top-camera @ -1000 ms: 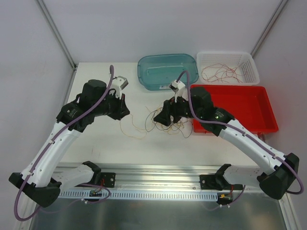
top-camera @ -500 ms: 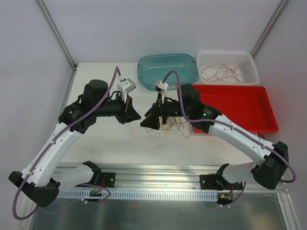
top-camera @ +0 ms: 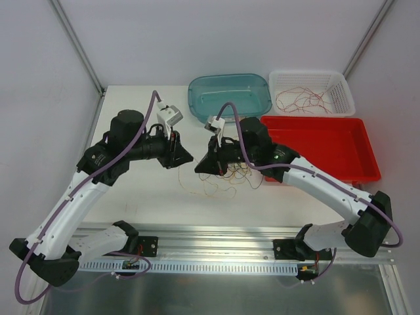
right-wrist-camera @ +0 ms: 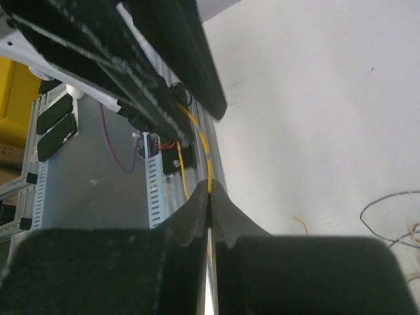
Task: Untangle the cables
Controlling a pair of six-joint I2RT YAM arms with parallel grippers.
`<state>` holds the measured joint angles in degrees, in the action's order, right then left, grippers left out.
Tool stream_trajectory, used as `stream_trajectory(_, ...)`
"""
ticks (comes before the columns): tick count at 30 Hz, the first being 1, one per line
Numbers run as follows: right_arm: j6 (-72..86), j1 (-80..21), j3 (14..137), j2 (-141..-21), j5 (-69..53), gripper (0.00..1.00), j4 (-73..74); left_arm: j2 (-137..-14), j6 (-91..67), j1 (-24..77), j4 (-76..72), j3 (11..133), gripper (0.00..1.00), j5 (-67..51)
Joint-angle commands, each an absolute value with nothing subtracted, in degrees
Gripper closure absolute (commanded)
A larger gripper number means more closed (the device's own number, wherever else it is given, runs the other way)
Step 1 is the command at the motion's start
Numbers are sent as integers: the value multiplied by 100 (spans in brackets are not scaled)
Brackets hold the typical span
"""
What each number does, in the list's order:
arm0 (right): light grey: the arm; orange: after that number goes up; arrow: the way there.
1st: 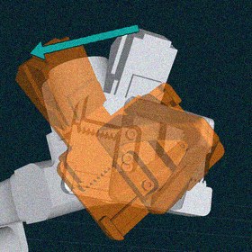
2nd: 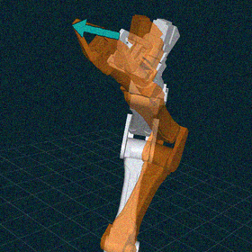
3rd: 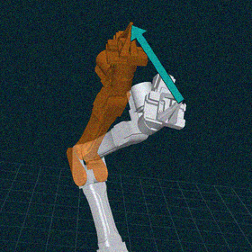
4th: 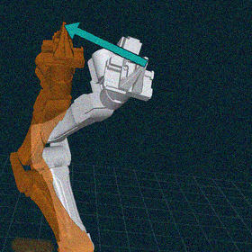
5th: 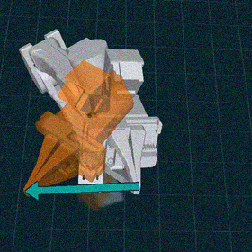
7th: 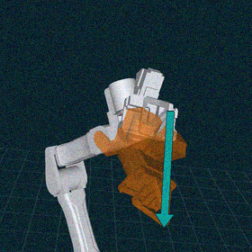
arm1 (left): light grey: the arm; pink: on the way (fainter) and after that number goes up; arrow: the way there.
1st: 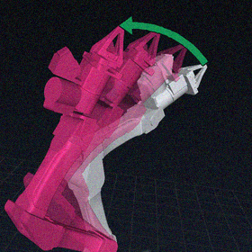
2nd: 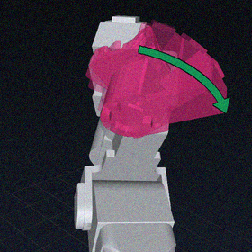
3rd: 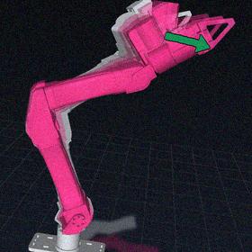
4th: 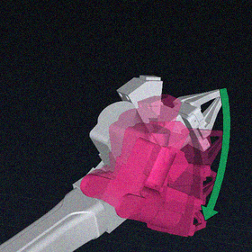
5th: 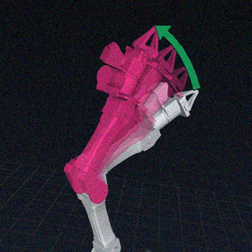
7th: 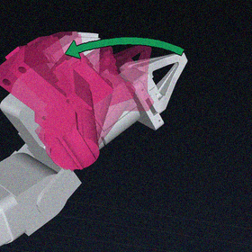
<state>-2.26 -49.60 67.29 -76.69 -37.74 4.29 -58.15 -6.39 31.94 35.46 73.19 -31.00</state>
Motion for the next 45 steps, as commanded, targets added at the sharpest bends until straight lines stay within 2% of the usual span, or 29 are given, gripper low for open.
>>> stream_trajectory(1,-588,-4957,6952,-7199,-3560,99,878,-5695,-887,3252,3270,7260,77,-2471)
stream_trajectory(2,-615,-4905,6926,-7129,-3429,99,966,-5687,-975,3252,3226,7251,70,-2409)
stream_trajectory(3,-615,-4869,6900,-7058,-3367,99,1123,-5669,-1019,3243,3199,7260,53,-2339)
stream_trajectory(6,-589,-4615,6847,-6777,-3147,99,1440,-5477,-1195,3252,3147,7304,20,-2005)
stream_trajectory(8,-589,-4360,6847,-6487,-2893,99,1634,-5336,-1291,3252,3112,7304,13,-1619)
stream_trajectory(9,-598,-4246,6873,-6399,-2805,99,1861,-5196,-1301,3243,3094,7278,5,-1504)
stream_trajectory(11,-598,-3860,6934,-6065,-2559,99,2117,-5046,-1327,3252,3068,7225,1,-1118)
stream_trajectory(15,-615,-3095,7381,-5634,-1909,99,3029,-4659,-1380,3252,3015,6883,1,-327)
stream_trajectory(17,-501,-2673,7619,-5529,-1119,99,3565,-4571,-1415,3252,3006,6698,1,251)
stream_trajectory(22,-27,-1436,7718,-5344,-54,99,3903,-4368,-1442,3243,2980,5942,1,1317)
stream_trajectory(30,1220,148,7102,-5756,-184,99,3042,-4079,-976,3243,2163,4617,1,2311)
stream_trajectory(33,1755,885,6786,-6064,-220,99,2489,-4034,-844,3243,1794,4238,1,2355)
stream_trajectory(40,2504,1810,6399,-7074,-316,99,1644,-4034,-695,3226,1758,4114,1,2083)
stream_trajectory(42,2592,1976,6407,-7433,-316,95,1530,-4069,-633,3234,1767,4096,1,2127)
stream_trajectory(43,2654,2021,6416,-7540,-290,86,1529,-4052,-589,3226,1758,4070,1,2118)
stream_trajectory(45,2672,2170,6451,-7838,-299,76,1494,-4034,-571,3226,1767,4043,1,2083)
